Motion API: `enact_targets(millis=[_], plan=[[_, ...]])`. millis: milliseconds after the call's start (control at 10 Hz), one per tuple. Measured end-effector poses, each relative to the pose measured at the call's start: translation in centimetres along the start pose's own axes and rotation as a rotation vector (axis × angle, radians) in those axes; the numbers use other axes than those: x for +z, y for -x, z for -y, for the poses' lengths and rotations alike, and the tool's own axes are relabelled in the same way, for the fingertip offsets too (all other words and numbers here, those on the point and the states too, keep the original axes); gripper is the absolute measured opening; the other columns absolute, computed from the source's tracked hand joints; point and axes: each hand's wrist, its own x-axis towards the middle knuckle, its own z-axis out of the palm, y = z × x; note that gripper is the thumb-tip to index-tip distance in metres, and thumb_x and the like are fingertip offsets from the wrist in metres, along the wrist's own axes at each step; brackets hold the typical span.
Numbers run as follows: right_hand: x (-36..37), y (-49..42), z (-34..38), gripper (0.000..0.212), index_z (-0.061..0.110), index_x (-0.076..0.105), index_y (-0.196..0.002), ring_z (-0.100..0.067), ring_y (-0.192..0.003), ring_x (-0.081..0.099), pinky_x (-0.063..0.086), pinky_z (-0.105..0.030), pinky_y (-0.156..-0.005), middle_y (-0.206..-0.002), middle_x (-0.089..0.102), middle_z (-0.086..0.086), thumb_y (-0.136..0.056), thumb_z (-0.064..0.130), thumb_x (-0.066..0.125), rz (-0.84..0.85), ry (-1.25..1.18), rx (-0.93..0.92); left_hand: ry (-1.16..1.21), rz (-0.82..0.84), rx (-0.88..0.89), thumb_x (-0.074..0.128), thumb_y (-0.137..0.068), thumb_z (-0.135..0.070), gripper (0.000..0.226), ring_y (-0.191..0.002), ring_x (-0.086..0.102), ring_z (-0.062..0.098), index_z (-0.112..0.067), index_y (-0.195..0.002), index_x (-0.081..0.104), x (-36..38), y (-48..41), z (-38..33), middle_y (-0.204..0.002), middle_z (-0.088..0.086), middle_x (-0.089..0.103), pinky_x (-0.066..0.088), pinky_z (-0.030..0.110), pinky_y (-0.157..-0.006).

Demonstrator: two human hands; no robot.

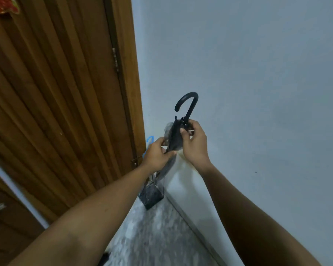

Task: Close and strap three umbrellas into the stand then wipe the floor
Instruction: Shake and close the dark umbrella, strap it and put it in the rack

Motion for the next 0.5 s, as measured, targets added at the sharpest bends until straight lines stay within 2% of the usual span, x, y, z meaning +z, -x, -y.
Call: enact_targets(millis=[100, 200, 300, 400, 500], plan=[[3.2, -3.2, -1.2, 0.029, 0.015, 0.056, -0.125, -0.013, -0.107, 0.058, 0.049, -0.028, -0.094, -0.119, 0.061, -0.002, -0.097, 0.017, 0.053, 0.063, 0.019, -0.047, 0.040, -0.036, -0.038, 0.076, -0.082, -0.025, 0.043, -0.070, 0.060, 0.000, -0.012, -0.119, 0.057, -1.2, -3.6, 1.3, -0.087, -0.010, 0.062, 0.042, 0.007, -0.057], [6.2, -6.0, -2.5, 0.029, 0.012, 0.055, -0.126, -0.011, -0.107, 0.058, 0.049, -0.022, -0.094, -0.120, 0.061, -0.003, -0.097, 0.016, 0.053, 0.109, 0.032, -0.078, 0.062, -0.045, -0.072, 0.075, -0.082, -0.021, 0.036, -0.076, 0.059, -0.001, -0.013, -0.114, 0.060, -2.0, -7.3, 3.6, -0.093, -0.008, 0.064, 0.041, 0.013, -0.062], [9.2, -8.4, -4.9, 0.029, 0.007, 0.055, -0.125, -0.008, -0.102, 0.058, 0.048, -0.013, -0.088, -0.117, 0.062, -0.006, -0.097, 0.013, 0.054, 0.113, 0.029, -0.080, 0.121, -0.023, -0.133, 0.072, -0.084, -0.021, 0.028, -0.083, 0.063, 0.003, -0.015, -0.109, 0.063, -1.8, -10.8, 6.8, -0.090, -0.014, 0.064, 0.046, 0.016, -0.069], [12.7, -11.2, -8.9, 0.026, 0.009, 0.057, -0.121, -0.013, -0.103, 0.059, 0.052, -0.030, -0.090, -0.115, 0.063, -0.005, -0.095, 0.012, 0.053, 0.146, 0.096, -0.051, 0.152, 0.036, -0.228, 0.070, -0.077, -0.045, 0.038, -0.092, 0.064, 0.014, -0.021, -0.106, 0.064, -1.0, -15.1, 11.8, -0.097, -0.004, 0.068, 0.052, 0.030, -0.083], [17.1, -14.4, -13.7, 0.026, 0.013, 0.059, -0.120, -0.013, -0.102, 0.061, 0.052, -0.027, -0.089, -0.114, 0.064, -0.001, -0.095, 0.008, 0.054, 0.191, 0.122, 0.082, 0.215, 0.191, -0.315, 0.067, -0.074, -0.048, 0.047, -0.110, 0.057, 0.036, -0.012, -0.103, 0.061, 2.3, -22.0, 22.6, -0.103, 0.019, 0.064, 0.048, 0.046, -0.096]])
